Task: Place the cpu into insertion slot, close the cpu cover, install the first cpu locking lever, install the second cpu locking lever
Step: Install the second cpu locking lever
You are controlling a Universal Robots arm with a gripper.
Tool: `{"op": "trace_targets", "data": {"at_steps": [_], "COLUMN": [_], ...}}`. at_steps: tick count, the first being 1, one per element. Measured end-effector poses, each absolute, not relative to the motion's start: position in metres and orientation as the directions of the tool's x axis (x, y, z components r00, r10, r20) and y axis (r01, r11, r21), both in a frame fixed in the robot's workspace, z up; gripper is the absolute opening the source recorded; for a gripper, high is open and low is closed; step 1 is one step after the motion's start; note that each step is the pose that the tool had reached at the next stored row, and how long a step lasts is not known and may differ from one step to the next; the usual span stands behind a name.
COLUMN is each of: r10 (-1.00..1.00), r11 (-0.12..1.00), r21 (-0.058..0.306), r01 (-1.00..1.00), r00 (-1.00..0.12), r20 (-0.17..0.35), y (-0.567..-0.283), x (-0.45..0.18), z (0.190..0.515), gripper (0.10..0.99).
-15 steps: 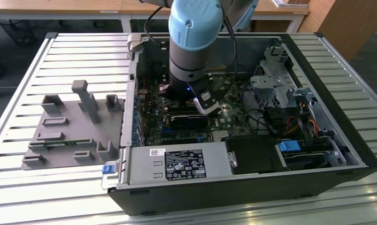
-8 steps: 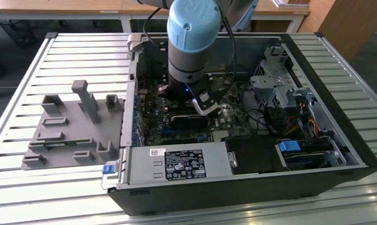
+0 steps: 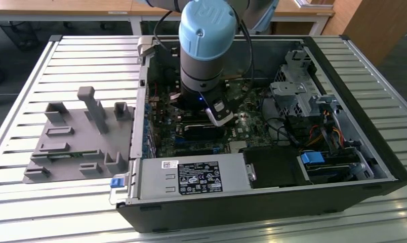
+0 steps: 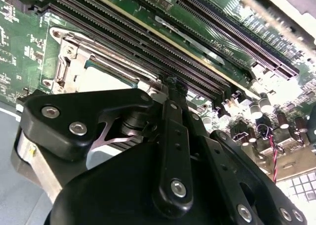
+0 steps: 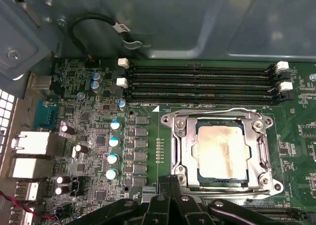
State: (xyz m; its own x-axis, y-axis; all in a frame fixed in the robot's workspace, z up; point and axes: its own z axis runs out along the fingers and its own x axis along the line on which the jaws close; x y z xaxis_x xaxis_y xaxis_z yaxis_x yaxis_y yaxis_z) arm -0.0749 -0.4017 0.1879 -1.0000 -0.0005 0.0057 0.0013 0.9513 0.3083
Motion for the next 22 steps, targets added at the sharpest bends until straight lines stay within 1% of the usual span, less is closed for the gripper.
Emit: {"op": "trace_targets", "data": {"at_steps": [22], "r10": [0.000], "r11": [0.951], "r21": [0.309], "r01": [0.001], "r00": [-1.000], "r20": [0.006], "y": [-0.402], "x": [-0.075], "z": [0.208], "gripper": [0.106]}}
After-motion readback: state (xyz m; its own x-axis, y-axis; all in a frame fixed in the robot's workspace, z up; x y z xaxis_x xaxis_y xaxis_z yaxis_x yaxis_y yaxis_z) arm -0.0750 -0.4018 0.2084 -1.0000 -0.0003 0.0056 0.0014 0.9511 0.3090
